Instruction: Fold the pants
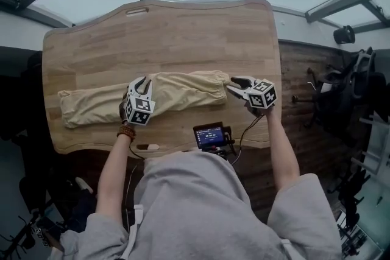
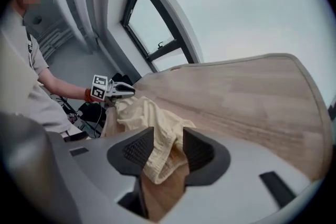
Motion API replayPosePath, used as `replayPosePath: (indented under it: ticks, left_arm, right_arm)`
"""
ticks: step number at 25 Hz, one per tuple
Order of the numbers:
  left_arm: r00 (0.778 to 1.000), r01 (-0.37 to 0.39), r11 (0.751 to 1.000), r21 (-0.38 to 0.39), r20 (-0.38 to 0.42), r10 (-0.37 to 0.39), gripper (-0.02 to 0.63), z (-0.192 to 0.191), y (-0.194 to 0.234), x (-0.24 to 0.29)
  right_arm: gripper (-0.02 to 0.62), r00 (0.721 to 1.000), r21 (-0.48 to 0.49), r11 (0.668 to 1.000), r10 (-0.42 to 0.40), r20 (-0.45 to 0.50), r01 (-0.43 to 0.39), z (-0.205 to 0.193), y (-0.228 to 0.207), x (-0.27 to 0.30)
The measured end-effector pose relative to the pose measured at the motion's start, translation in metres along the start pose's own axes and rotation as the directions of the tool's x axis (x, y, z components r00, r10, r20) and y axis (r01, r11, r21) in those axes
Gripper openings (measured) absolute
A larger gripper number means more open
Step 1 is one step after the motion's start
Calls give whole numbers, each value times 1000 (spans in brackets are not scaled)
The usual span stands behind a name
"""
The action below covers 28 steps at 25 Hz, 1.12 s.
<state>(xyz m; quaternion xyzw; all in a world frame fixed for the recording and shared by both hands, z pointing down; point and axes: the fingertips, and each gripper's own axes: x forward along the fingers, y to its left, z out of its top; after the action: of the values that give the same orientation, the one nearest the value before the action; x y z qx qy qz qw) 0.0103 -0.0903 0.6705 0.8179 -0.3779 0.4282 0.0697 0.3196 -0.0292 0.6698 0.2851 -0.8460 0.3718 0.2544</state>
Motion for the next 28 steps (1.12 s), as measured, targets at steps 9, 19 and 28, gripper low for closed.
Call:
replayPosePath:
  ticks: [9, 19, 28]
  left_arm:
    - [971, 234, 966, 111, -77, -227, 75, -40, -103, -10]
    - [936, 311, 947, 74, -194, -292, 75, -78, -134, 1]
    - [931, 360, 933, 12, -76, -358, 75, -50, -130, -24]
  right_arm:
    - [63, 960, -251, 967, -106, -261, 38, -20, 1, 54]
    - [57, 997, -74, 997, -31, -64, 26, 38, -12, 22]
    - [145, 964, 152, 958, -255, 72, 242, 13, -49, 17]
